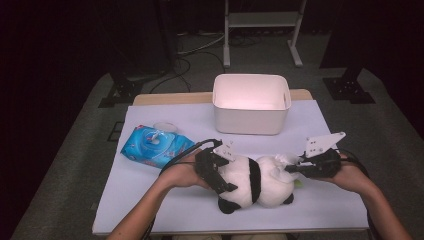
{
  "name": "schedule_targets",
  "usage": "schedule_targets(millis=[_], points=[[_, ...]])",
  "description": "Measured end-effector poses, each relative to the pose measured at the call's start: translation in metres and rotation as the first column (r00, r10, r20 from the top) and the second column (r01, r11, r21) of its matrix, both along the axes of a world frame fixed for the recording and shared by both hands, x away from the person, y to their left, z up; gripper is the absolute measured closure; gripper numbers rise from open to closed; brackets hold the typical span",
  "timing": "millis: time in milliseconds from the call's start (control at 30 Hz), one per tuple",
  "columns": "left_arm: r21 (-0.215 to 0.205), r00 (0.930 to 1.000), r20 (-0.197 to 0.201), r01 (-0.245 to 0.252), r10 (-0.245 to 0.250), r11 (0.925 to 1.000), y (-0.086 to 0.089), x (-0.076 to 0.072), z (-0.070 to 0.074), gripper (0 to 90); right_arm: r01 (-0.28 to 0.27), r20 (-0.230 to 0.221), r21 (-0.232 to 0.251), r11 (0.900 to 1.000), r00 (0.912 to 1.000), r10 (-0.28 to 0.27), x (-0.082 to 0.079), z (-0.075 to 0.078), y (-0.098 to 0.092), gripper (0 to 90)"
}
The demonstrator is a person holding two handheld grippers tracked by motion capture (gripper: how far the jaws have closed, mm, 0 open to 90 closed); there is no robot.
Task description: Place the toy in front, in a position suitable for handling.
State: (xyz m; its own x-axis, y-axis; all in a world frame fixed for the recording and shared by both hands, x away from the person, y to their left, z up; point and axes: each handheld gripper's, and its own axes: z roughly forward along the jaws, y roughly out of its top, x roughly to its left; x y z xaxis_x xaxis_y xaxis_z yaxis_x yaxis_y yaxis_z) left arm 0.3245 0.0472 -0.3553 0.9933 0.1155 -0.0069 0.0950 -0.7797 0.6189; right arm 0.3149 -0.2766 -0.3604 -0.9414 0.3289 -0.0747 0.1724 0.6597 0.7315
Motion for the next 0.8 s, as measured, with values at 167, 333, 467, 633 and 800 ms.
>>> schedule_targets(millis=[167,333,467,633,800], points=[[-0.021,1.0000,0.005,-0.001,0.002,0.9998,0.003,-0.002,-0.002,14.0,0.032,-0.012,-0.018,0.999,0.9994,-0.032,-0.001,-0.002,-0.011,78.7],[-0.019,0.9999,0.016,0.001,0.000,0.9998,0.003,-0.005,-0.002,14.0,0.027,-0.013,-0.053,0.998,0.9995,-0.028,0.003,0.002,-0.006,78.7],[-0.017,0.9995,0.031,0.006,-0.005,0.9998,0.002,-0.007,-0.001,14.0,0.004,-0.011,-0.072,0.997,0.9999,-0.005,0.010,0.009,0.010,78.7],[-0.005,0.9990,0.043,0.011,-0.011,0.9999,0.000,-0.009,0.000,13.9,-0.036,-0.009,-0.098,0.995,0.9993,0.036,0.019,0.016,0.031,78.7],[0.009,0.9984,0.053,0.016,-0.016,0.9998,-0.001,-0.009,0.001,13.9,-0.095,-0.013,-0.128,0.987,0.9955,0.094,0.030,0.021,0.062,78.7]])
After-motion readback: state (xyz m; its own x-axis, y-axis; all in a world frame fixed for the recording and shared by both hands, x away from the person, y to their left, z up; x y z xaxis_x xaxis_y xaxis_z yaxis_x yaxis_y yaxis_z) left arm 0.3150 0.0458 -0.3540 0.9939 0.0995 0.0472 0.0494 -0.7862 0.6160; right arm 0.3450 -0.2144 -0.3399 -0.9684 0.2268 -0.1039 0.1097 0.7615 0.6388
